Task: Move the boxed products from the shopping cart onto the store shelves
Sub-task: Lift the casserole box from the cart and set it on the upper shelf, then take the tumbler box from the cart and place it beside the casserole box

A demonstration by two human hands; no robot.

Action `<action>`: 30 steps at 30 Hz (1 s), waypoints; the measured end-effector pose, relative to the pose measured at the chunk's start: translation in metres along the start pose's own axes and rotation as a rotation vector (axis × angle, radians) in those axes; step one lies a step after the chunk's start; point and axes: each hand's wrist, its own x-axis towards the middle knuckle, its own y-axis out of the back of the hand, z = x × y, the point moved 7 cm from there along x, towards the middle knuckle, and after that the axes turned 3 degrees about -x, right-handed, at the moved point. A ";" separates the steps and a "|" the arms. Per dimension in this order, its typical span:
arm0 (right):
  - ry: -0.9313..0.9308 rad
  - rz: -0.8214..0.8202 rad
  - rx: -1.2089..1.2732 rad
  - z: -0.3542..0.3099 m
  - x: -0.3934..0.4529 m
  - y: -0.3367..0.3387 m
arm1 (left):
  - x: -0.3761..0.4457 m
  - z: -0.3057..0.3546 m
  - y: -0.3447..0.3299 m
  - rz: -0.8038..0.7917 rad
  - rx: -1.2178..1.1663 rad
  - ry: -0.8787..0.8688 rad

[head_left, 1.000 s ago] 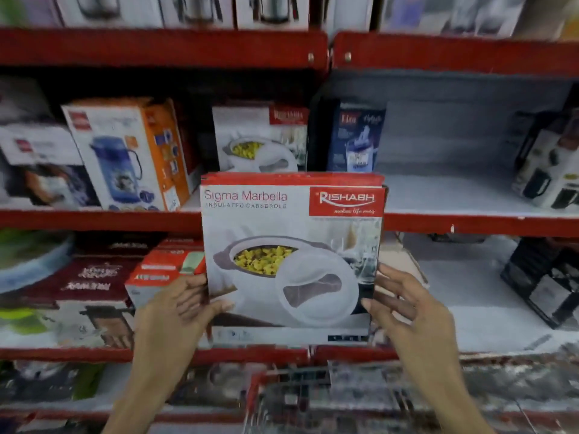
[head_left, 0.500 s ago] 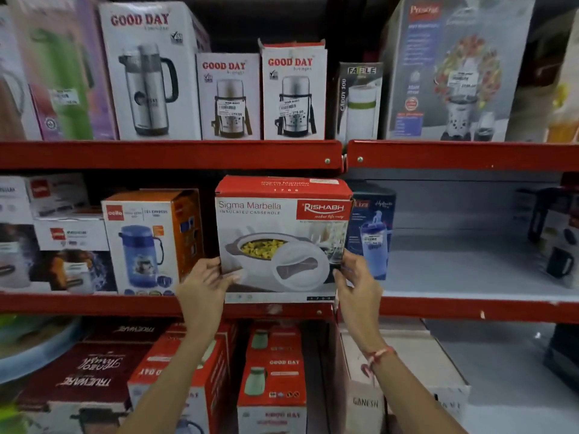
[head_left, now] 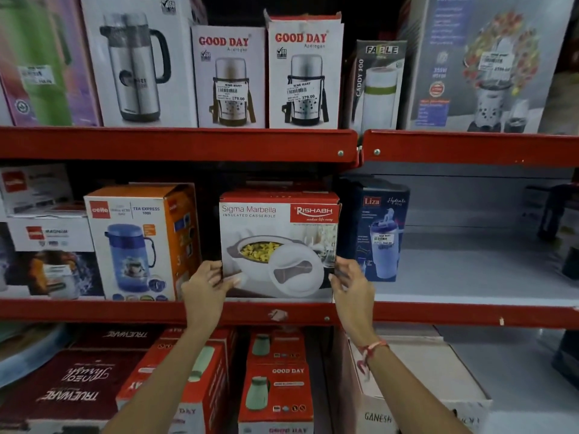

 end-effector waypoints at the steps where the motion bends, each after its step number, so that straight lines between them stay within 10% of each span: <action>1: -0.001 -0.003 -0.002 0.000 0.000 0.000 | 0.001 -0.001 -0.001 -0.009 0.013 -0.006; 10: 0.050 -0.033 0.025 -0.015 -0.041 0.031 | -0.047 0.015 -0.003 0.056 0.180 -0.185; 16: -0.038 -0.097 0.094 0.031 -0.128 0.075 | -0.152 0.010 -0.056 -0.310 0.199 -0.339; 30: -0.878 -0.364 -0.418 0.326 -0.386 0.200 | -0.458 -0.169 -0.168 -1.105 0.293 0.369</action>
